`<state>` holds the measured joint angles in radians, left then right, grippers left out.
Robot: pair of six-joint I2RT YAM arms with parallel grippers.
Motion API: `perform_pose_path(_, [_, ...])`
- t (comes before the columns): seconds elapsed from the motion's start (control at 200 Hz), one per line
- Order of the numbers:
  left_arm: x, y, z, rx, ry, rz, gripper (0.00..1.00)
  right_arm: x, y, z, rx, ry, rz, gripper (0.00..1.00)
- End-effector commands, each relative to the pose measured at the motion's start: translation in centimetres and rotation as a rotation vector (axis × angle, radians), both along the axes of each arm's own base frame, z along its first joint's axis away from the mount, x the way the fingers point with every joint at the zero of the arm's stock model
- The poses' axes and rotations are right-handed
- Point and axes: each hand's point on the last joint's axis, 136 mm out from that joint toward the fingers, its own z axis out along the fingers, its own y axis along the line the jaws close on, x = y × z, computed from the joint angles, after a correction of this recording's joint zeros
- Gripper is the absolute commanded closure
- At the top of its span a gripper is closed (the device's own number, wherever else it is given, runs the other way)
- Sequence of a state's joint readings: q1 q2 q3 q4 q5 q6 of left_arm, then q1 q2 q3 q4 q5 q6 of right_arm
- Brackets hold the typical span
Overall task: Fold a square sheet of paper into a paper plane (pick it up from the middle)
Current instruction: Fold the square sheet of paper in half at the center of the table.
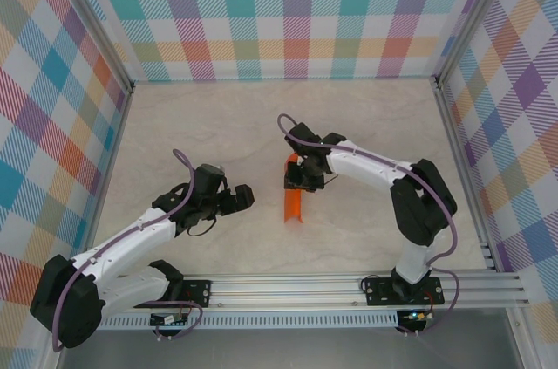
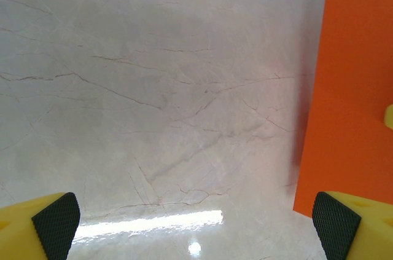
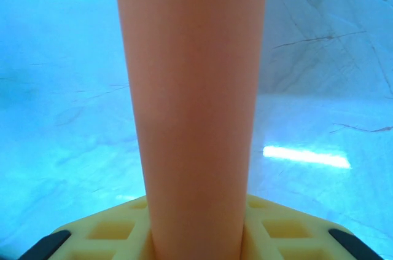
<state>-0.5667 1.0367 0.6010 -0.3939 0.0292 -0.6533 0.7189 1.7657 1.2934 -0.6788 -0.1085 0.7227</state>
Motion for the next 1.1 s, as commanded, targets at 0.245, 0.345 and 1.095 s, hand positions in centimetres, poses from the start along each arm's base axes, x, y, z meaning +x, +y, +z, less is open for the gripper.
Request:
perform_pose_path(0.245, [0.4, -0.4, 1.1, -0.033, -0.009, 0.0, 0.0, -0.1, 2.4, 3.0, 0.404, 0.036, -0.025, 0.65])
perform_pose_path(0.345, [0.3, -0.7, 1.1, -0.048, -0.005, -0.009, 0.0, -0.4, 1.5, 0.4, 0.387, 0.076, -0.055, 0.65])
perform_pose_path(1.095, [0.6, -2.4, 1.3, -0.106, 0.021, -0.058, 0.0, -1.9, -2.4, -4.2, 0.244, 0.13, -0.106, 0.5])
